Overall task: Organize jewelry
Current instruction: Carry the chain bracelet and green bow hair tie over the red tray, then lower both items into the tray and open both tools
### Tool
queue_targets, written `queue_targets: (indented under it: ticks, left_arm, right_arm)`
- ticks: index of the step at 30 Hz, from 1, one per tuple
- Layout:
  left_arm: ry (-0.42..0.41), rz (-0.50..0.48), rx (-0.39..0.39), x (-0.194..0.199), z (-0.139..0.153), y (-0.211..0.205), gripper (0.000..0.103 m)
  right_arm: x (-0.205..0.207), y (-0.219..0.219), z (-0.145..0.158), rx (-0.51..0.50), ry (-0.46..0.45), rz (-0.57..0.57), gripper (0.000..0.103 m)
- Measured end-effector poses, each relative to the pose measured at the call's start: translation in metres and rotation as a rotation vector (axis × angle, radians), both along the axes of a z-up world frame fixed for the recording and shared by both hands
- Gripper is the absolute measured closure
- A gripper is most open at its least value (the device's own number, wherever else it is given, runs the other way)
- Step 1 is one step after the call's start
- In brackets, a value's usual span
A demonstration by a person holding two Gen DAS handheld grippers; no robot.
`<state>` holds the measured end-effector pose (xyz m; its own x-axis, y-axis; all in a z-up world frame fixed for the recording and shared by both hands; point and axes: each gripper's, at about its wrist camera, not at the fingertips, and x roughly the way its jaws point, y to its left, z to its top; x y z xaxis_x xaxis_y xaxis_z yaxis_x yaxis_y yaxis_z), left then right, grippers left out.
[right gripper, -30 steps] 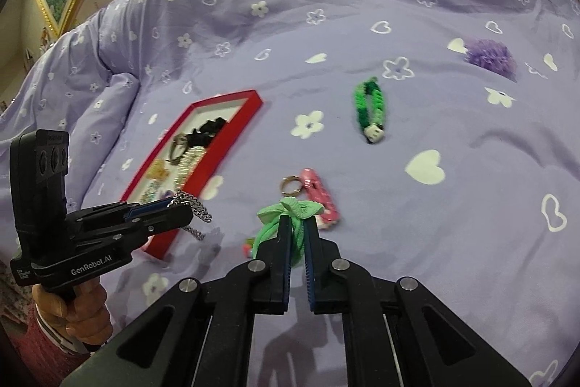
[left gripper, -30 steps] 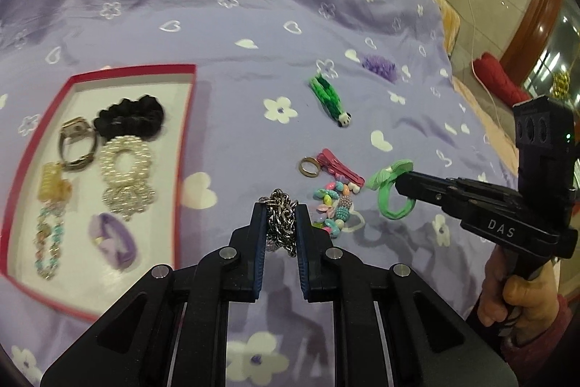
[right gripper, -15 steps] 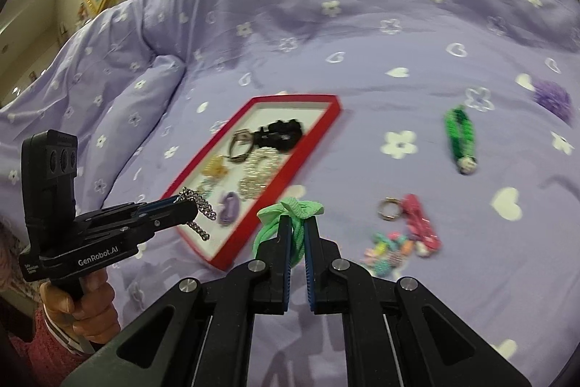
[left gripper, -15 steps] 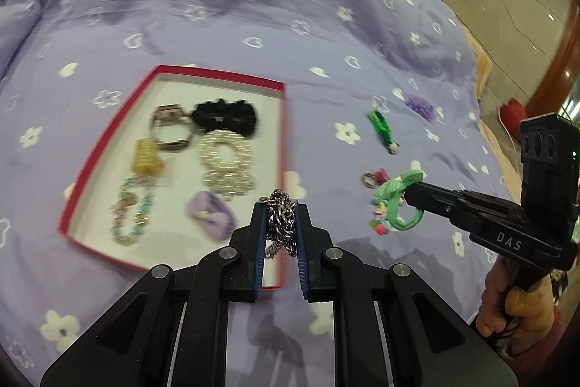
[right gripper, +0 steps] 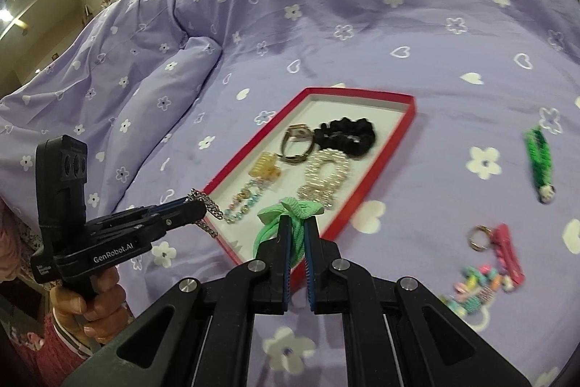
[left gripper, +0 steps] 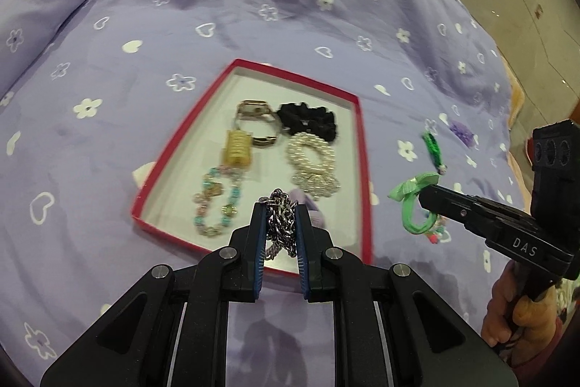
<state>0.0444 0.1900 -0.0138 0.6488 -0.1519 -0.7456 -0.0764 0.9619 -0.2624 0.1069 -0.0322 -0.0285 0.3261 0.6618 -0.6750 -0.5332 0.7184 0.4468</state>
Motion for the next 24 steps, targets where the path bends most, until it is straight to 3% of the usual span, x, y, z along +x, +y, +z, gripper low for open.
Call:
queue_targets:
  ticks: [13,24]
  left_arm:
    - [0.059,0.052,0.021,0.028,-0.027,0.03,0.09]
    - [0.114,0.063,0.041,0.044,-0.053,0.035,0.09]
  right_arm:
    - [0.028,0.058,-0.03,-0.067,0.048,0.067,0.097]
    - [0.039,0.074,-0.056,-0.166,0.072,0.088,0.094]
